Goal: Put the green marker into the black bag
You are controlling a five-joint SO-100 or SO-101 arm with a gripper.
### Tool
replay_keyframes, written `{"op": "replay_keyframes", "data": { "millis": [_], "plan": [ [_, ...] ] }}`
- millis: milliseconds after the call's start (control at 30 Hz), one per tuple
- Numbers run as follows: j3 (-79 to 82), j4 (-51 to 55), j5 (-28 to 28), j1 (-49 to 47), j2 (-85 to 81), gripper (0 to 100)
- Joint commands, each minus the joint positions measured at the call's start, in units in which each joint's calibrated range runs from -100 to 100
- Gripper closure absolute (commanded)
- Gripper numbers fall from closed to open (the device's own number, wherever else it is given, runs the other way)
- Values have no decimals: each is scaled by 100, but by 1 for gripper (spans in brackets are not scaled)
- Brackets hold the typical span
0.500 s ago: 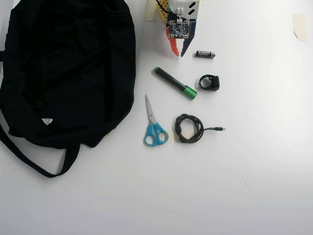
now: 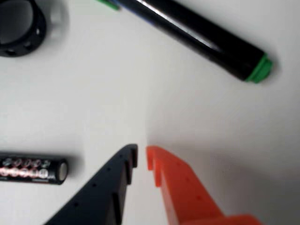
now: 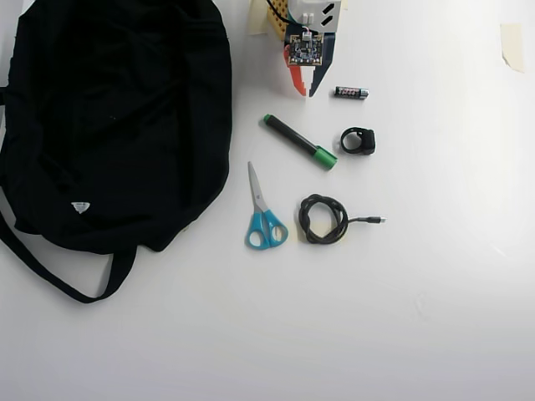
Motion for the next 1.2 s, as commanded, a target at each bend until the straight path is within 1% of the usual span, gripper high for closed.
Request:
{"op": "replay_keyframes", "data": {
  "millis": [0,1167],
  "plan": [
    [164,129,5,10,-75,98],
    [164,112,5,-42,-75,98]
  ]
}}
